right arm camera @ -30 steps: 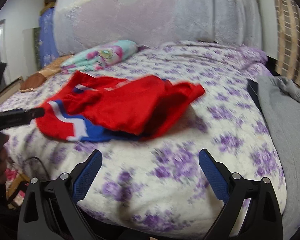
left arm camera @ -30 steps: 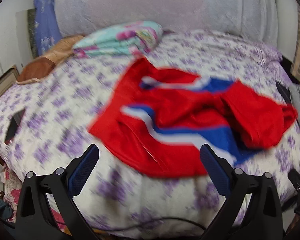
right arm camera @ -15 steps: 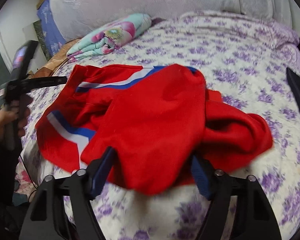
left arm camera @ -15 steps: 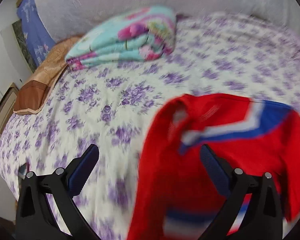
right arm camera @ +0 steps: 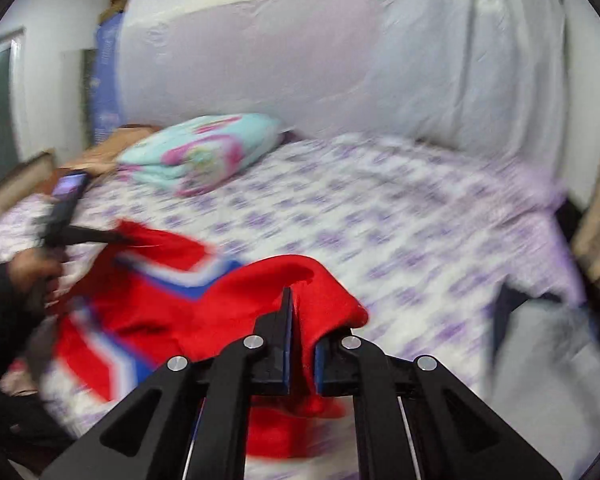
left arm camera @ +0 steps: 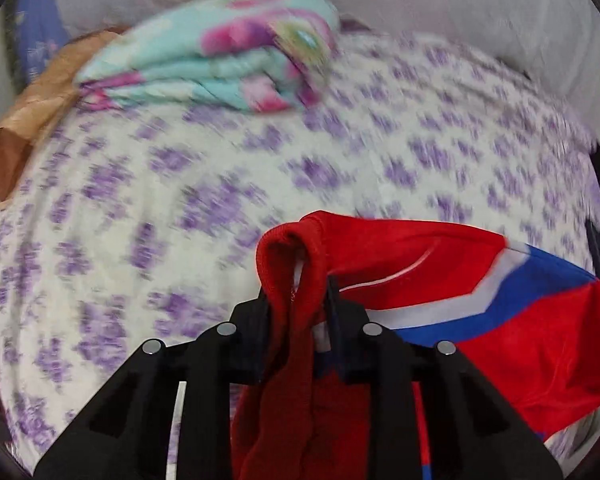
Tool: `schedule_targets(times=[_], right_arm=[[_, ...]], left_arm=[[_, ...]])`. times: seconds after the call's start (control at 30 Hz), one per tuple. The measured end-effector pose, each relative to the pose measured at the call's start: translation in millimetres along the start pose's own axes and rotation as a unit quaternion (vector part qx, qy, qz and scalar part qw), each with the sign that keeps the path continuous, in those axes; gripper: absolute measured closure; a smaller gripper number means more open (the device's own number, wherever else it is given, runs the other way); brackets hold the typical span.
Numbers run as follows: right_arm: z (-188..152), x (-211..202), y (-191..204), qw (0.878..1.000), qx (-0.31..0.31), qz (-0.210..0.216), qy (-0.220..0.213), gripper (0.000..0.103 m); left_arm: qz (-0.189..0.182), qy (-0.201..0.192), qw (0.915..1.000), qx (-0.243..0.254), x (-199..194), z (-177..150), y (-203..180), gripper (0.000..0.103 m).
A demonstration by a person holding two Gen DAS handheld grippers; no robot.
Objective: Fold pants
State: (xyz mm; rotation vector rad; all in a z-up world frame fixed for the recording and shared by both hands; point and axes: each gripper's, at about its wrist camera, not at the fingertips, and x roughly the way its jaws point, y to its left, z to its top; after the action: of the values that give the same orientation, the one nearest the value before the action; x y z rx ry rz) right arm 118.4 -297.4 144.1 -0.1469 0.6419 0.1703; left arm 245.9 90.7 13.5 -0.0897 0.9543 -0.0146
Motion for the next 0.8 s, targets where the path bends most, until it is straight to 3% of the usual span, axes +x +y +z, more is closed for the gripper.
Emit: schedule_targets(times=[0.13,0.2,0.23,0.27,0.3,0.4,0.57,0.67,0.8], right_arm=[[49,39,-35,0.997,-0.033,-0.073,-0.006,0.092],[57,86,-50,0.992,-0.057,-0.107,0.031,0.036],[57,113,-57,0.987,-0.063,-0.136,0.054,0.003],[51,145,-69,0.98,-0.057,-0.174,0.072,0.004],[45,170,-80,0.976,-0.049,-0.186,0.098,0.004],[16,209,-111,0.971,0.025,-0.177,0.159,0.009],[-27,205,-130,0.97,0.084,-0.149,0.175,0.009],[-37,213,-136,0.974,0.113,-0.095,0.172,0.012],[-32,233,-124,0.979,0.108,-0.063,0.16,0.018]], left_arm=[[0.026,-0.069,0.9962,-0.046,-44,14,25,0.075],[0.063,-0.075,0.9931,-0.065,-40,25,40,0.053],[0.082,-0.064,0.9925,-0.063,-30,31,43,0.028],[0.098,-0.053,0.992,-0.058,-17,35,46,0.021],[0.122,-0.029,0.9907,-0.052,7,41,52,0.021],[0.136,0.012,0.9885,-0.066,38,42,68,0.022],[0.117,0.013,0.9918,-0.049,37,35,61,0.017],[0.109,0.024,0.9932,-0.035,42,29,49,0.014],[0.101,0.05,0.993,-0.033,61,14,38,0.014]])
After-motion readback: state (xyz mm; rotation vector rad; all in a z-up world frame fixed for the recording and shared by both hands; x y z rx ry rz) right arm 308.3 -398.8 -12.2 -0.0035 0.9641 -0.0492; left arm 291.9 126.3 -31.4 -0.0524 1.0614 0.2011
